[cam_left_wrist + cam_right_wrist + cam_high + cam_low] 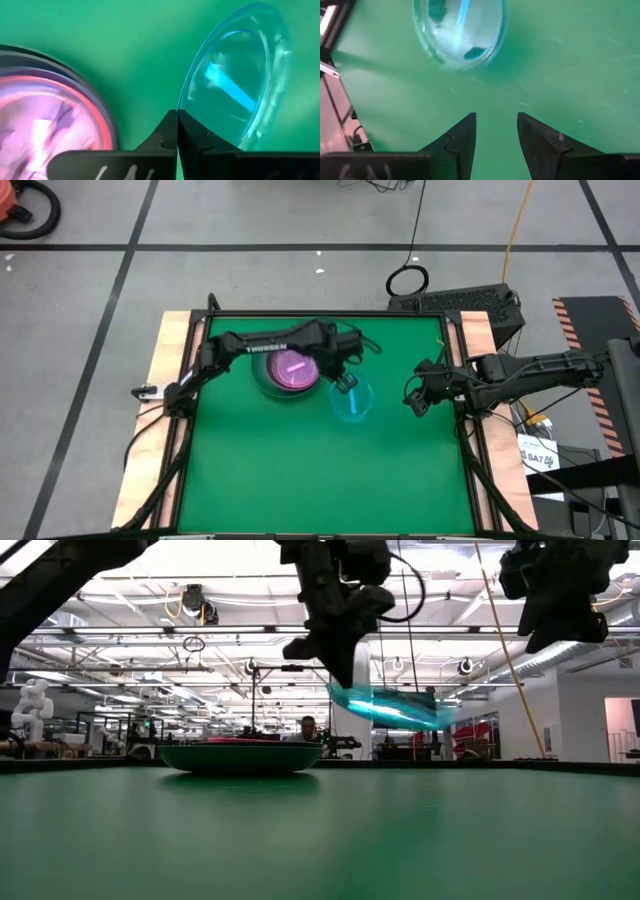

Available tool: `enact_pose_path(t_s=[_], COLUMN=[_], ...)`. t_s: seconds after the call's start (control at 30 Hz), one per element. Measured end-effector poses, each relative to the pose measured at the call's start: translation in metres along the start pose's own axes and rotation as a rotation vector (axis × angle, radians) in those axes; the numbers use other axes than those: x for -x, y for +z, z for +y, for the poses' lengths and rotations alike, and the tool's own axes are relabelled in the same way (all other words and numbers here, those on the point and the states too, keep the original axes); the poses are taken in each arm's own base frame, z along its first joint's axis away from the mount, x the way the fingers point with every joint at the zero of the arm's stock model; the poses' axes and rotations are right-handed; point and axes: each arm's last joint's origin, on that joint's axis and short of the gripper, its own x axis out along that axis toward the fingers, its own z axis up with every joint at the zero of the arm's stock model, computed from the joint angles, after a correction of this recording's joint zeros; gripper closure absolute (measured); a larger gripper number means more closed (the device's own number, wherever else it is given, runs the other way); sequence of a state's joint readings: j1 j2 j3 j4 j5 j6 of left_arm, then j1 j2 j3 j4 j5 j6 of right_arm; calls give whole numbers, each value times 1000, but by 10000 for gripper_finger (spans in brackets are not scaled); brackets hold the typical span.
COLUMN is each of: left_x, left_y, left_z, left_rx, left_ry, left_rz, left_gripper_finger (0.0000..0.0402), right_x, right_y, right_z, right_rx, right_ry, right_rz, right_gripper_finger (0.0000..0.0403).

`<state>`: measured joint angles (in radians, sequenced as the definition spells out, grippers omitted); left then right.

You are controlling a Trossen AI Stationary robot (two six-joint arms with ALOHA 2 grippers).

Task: Stack plastic plates
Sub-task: Stack the blue plate on the pink plate

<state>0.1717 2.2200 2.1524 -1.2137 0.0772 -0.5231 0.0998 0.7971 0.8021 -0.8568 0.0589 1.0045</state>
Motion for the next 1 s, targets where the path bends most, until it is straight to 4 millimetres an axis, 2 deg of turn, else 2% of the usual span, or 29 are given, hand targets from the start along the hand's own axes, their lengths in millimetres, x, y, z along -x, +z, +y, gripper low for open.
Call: enact_pose_path(t_s=[0.17, 0.5, 0.8, 1.0], left_x=[24, 66, 114, 126], left_y=[15, 22, 26, 30], left_z=[27, 72, 134, 172], left_rx=[-8, -60, -12, 19], left_ry=[23, 62, 54, 26], left_rz=[-4, 4, -77, -95], left_gripper_finger=[401, 401, 401, 401], right_x=[0, 0, 1, 2], right_y=[2, 4, 8, 12], right_z=[3, 5, 8, 12], right_rx=[-2, 0, -16, -22], right_ry=[28, 47, 57, 74], right_rz=[-18, -58, -130, -193], right_gripper_finger=[264, 264, 264, 264])
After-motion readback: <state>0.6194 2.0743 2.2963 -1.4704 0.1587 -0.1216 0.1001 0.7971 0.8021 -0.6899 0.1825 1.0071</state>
